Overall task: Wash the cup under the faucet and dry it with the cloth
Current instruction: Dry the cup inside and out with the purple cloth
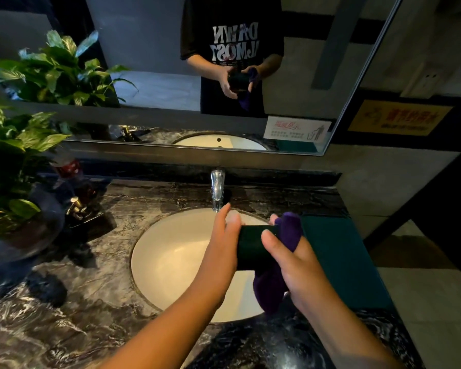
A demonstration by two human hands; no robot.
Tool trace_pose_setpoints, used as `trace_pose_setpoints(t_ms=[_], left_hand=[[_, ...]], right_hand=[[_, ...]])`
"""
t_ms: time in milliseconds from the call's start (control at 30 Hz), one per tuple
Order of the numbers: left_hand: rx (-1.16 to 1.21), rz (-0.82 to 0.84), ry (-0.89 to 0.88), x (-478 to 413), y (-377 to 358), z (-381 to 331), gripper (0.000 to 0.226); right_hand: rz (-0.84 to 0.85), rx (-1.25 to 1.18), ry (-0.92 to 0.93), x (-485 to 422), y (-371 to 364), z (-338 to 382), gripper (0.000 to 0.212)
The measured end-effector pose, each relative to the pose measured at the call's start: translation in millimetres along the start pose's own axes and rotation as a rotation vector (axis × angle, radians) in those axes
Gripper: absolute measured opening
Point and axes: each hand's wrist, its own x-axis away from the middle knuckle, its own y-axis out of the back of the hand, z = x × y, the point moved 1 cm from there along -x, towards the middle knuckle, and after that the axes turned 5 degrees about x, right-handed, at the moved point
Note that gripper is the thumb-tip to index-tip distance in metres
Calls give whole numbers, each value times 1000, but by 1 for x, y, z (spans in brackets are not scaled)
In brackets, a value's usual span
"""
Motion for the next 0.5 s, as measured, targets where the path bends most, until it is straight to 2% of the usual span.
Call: trace_pose_setpoints(t_ms=[33, 100, 133, 200, 267, 367, 500], left_hand=[[99, -12, 141, 0, 0, -2, 57], [229, 13, 409, 0, 3, -6, 60], [256, 52, 522, 1, 7, -8, 63], [309, 116, 685, -1, 16, -8, 70], [369, 80, 764, -2, 23, -6, 68], [351, -74, 714, 1, 17, 5, 46], [237, -227, 364, -4, 7, 11, 32]], right_hand=[[10, 132, 55, 1, 1, -1, 32], [75, 333, 141, 1, 4, -2, 71], [115, 391, 164, 2, 6, -2, 79], [203, 480, 186, 1, 10, -5, 86], [276, 562, 173, 5, 9, -6, 88], [301, 552, 160, 5, 5, -11, 87], [252, 391, 101, -2, -1, -16, 83]])
